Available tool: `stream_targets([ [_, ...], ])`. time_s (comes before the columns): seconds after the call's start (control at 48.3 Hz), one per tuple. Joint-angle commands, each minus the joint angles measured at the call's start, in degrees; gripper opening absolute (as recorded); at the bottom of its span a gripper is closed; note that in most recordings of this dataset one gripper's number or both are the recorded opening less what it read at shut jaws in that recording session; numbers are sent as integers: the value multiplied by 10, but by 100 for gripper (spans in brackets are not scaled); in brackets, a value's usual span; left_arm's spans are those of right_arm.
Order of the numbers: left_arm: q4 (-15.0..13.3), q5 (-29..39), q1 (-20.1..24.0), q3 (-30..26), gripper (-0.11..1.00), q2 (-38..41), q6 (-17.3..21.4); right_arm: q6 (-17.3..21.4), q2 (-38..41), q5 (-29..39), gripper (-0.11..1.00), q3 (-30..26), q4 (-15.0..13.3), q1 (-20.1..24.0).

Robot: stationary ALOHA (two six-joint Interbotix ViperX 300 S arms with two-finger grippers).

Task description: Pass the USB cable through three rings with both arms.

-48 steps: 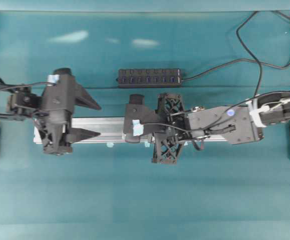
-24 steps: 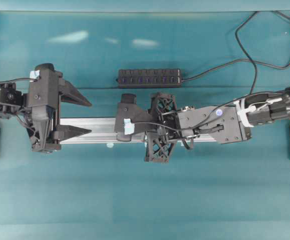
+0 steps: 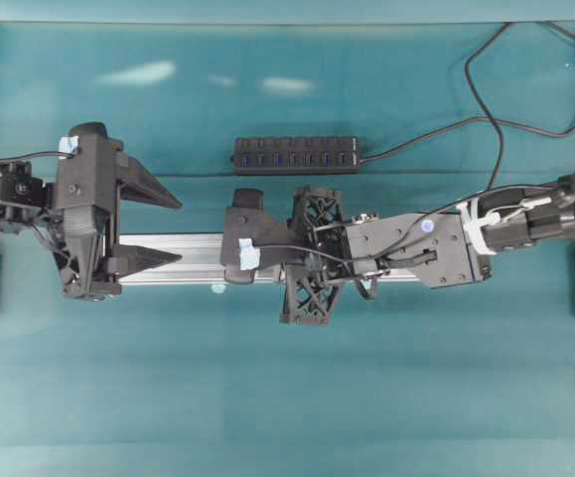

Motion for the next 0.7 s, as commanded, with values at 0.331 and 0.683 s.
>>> stream_targets([
  [0.331,2,-4,3,-7,80,-6,-1,-21,-4,-6,-7,-8,-1,22],
  [0.683,1,-3,3,-7,80,-6,-1,-33,-5,-2,-7,-17,0,33],
])
